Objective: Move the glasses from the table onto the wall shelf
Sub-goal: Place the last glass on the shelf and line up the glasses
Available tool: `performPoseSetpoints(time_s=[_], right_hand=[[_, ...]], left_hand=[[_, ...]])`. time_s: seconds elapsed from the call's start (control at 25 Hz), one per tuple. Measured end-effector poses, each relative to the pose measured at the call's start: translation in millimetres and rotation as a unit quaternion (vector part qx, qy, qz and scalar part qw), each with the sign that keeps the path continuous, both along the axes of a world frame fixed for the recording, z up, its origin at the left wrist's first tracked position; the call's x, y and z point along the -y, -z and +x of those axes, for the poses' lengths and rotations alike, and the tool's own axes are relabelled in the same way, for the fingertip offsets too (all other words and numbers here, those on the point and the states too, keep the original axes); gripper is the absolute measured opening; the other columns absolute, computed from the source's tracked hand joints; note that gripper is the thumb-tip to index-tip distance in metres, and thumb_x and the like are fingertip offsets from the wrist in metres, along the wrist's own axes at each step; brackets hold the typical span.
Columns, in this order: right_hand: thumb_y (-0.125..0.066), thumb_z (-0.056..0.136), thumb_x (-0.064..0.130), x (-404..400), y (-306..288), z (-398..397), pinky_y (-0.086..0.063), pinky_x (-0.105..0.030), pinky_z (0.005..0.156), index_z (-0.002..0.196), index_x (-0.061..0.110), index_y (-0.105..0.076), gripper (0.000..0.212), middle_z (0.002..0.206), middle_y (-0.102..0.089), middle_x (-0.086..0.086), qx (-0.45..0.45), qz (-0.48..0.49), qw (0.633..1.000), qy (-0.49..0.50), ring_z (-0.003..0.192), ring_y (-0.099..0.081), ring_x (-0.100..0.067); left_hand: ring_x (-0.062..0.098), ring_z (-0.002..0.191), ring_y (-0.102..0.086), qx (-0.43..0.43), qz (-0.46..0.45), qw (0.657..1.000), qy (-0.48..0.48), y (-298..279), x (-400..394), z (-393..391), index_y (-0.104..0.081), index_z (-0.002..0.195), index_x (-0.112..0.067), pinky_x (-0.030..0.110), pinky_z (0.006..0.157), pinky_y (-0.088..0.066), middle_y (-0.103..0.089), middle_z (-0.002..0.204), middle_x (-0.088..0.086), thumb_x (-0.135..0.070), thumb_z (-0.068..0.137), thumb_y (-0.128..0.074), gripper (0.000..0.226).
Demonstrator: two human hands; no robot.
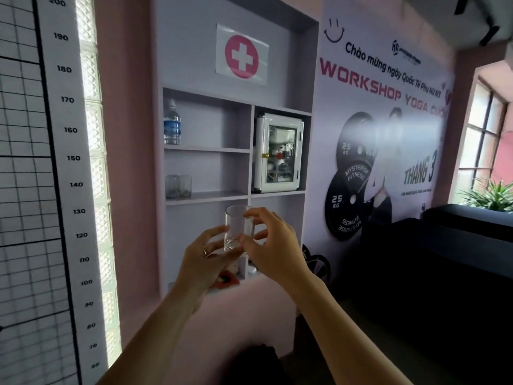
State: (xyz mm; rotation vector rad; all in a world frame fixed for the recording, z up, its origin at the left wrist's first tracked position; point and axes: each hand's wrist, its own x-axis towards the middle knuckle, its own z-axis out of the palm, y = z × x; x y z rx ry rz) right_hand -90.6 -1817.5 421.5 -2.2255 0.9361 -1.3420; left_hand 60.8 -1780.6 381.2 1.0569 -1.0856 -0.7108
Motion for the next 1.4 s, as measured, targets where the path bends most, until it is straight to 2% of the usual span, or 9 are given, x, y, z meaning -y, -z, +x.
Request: performPoseSetpoints(time_s=[0.12, 0.4, 0.52, 0.68, 0.88, 1.0, 1.16, 1.28, 1.4], right_hand=[[-0.071, 0.088, 0.028, 53, -8, 23, -0.055, -0.019, 0.075, 0.123, 0.035, -0.057, 0.039, 0.118, -0.061, 0.010, 0.013, -0.003, 1.000, -0.002, 0.092, -0.064, -0.005], [-0.071, 0.087, 0.030, 176, -11, 63, -0.052, -0.015, 0.066, 0.121, 0.036, -0.059, 0.037, 0.118, -0.060, 0.011, 0.015, -0.005, 0.999, -0.042, 0.091, -0.065, -0.004], [-0.071, 0.088, 0.027, 234, -13, 81, -0.052, -0.011, 0.061, 0.123, 0.033, -0.060, 0.037, 0.117, -0.061, 0.009, 0.019, -0.010, 0.997, -0.075, 0.087, -0.065, -0.003], [-0.074, 0.086, 0.028, 311, -19, 103, -0.062, -0.029, 0.074, 0.121, 0.034, -0.061, 0.039, 0.120, -0.062, 0.006, 0.026, -0.028, 0.993, -0.108, 0.091, -0.067, -0.009], [-0.076, 0.084, 0.035, 390, -25, 129, -0.061, -0.030, 0.074, 0.110, 0.032, -0.062, 0.030, 0.110, -0.064, 0.008, -0.001, -0.052, 0.987, -0.153, 0.088, -0.067, -0.009], [-0.076, 0.083, 0.036, 419, -22, 153, -0.060, -0.029, 0.073, 0.108, 0.030, -0.063, 0.028, 0.108, -0.064, 0.008, -0.007, -0.073, 0.982, -0.175, 0.086, -0.067, -0.008], [-0.077, 0.083, 0.034, 448, -17, 195, -0.061, -0.028, 0.071, 0.105, 0.027, -0.065, 0.026, 0.104, -0.067, 0.007, 0.001, -0.069, 0.978, -0.195, 0.084, -0.068, -0.010], [-0.078, 0.082, 0.032, 462, -13, 224, -0.061, -0.025, 0.068, 0.103, 0.025, -0.066, 0.025, 0.102, -0.069, 0.004, 0.010, -0.064, 0.977, -0.202, 0.081, -0.069, -0.010], [-0.078, 0.081, 0.035, 477, -12, 250, -0.062, -0.029, 0.068, 0.102, 0.028, -0.065, 0.026, 0.103, -0.069, 0.004, 0.011, -0.062, 0.976, -0.208, 0.081, -0.070, -0.011]], left_hand=[[0.021, 0.091, -0.073, 0.014, -0.004, 1.000, -0.009, -7, 57, 25, -0.063, 0.119, -0.035, 0.033, 0.073, -0.053, -0.076, 0.109, 0.002, -0.044, 0.046, -0.088, 0.077], [0.022, 0.096, -0.074, 0.028, -0.014, 0.998, -0.049, -12, 166, 64, -0.064, 0.119, -0.029, 0.040, 0.088, -0.057, -0.078, 0.102, 0.002, -0.033, 0.055, -0.085, 0.068], [0.021, 0.093, -0.074, 0.034, -0.018, 0.996, -0.075, -16, 213, 79, -0.064, 0.118, -0.028, 0.036, 0.084, -0.057, -0.078, 0.099, 0.001, -0.026, 0.059, -0.084, 0.062], [0.018, 0.091, -0.075, 0.041, -0.025, 0.992, -0.120, -21, 277, 94, -0.063, 0.121, -0.029, 0.032, 0.079, -0.058, -0.078, 0.100, 0.000, -0.014, 0.072, -0.082, 0.054], [0.013, 0.085, -0.075, 0.060, -0.033, 0.981, -0.179, -23, 338, 113, -0.063, 0.117, -0.028, 0.017, 0.065, -0.057, -0.078, 0.092, -0.012, -0.011, 0.070, -0.082, 0.053], [0.016, 0.090, -0.075, 0.079, -0.021, 0.971, -0.225, -19, 357, 133, -0.063, 0.122, -0.026, 0.027, 0.075, -0.061, -0.075, 0.105, -0.004, -0.025, 0.063, -0.085, 0.063], [0.003, 0.083, -0.069, 0.112, -0.016, 0.949, -0.295, -17, 378, 164, -0.062, 0.123, -0.025, 0.011, 0.062, -0.054, -0.066, 0.102, -0.013, -0.018, 0.070, -0.085, 0.058], [-0.006, 0.079, -0.068, 0.142, -0.008, 0.941, -0.307, -14, 391, 193, -0.061, 0.124, -0.021, 0.011, 0.063, -0.054, -0.066, 0.101, -0.013, -0.015, 0.072, -0.083, 0.056], [0.004, 0.079, -0.069, 0.167, 0.000, 0.934, -0.315, -12, 404, 220, -0.063, 0.121, -0.024, 0.013, 0.064, -0.056, -0.066, 0.101, -0.010, -0.019, 0.074, -0.082, 0.051]])
